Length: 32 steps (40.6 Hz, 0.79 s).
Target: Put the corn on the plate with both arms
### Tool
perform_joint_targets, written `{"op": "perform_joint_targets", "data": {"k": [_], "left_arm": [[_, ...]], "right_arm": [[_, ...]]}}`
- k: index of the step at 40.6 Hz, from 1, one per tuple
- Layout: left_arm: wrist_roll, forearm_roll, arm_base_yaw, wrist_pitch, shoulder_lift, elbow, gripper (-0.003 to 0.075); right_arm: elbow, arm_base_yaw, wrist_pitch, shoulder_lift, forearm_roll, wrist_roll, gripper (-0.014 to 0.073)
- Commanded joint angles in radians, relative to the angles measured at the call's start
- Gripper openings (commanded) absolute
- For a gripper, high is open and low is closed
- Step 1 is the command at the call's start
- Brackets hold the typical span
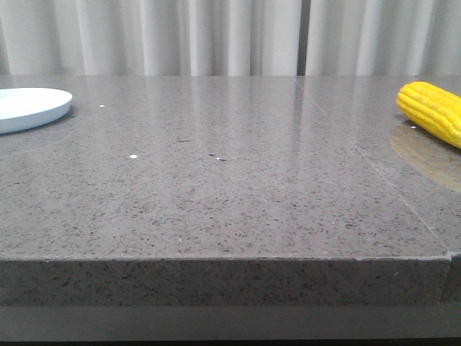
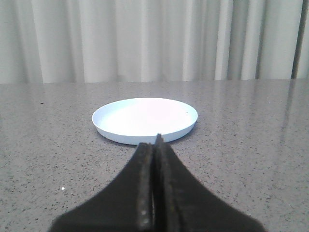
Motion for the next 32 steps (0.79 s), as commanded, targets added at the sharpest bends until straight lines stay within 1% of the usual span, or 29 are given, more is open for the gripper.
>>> {"op": "perform_joint_targets", "data": {"k": [1, 9, 12, 15, 22, 23, 32], "left_arm": [[0.0, -0.002, 0.001, -0.12, -0.018, 0.022, -0.002], [0.0, -0.002, 0.001, -0.146, -0.018, 0.006, -0.002], [0.0, -0.002, 0.001, -0.144, -0.016, -0.033, -0.002], [0.0, -0.016, 0.001, -0.113, -0.012, -0.102, -0.002], [0.0, -0.025, 0.001, 0.089, 0.02, -0.338, -0.002], [0.0, -0.025, 0.001, 0.134, 0.034, -0.38, -0.002], [0.0, -0.025, 0.001, 0.377, 0.218, -0.698, -0.002]], "right_arm": [[-0.021, 0.002, -0.084, -0.018, -0.007, -0.003, -0.0067], [-0.03, 0.001, -0.13, -0.018, 0.008, -0.002, -0.0067], [-0.072, 0.001, -0.087, -0.018, 0.008, -0.002, -0.0067], [-0.144, 0.001, -0.019, -0.017, 0.008, -0.002, -0.0067], [-0.355, 0.001, 0.189, 0.026, 0.008, -0.002, -0.0067], [-0.389, 0.001, 0.221, 0.042, 0.008, -0.002, -0.0067], [-0.639, 0.001, 0.394, 0.229, 0.008, -0.002, -0.0067]]}}
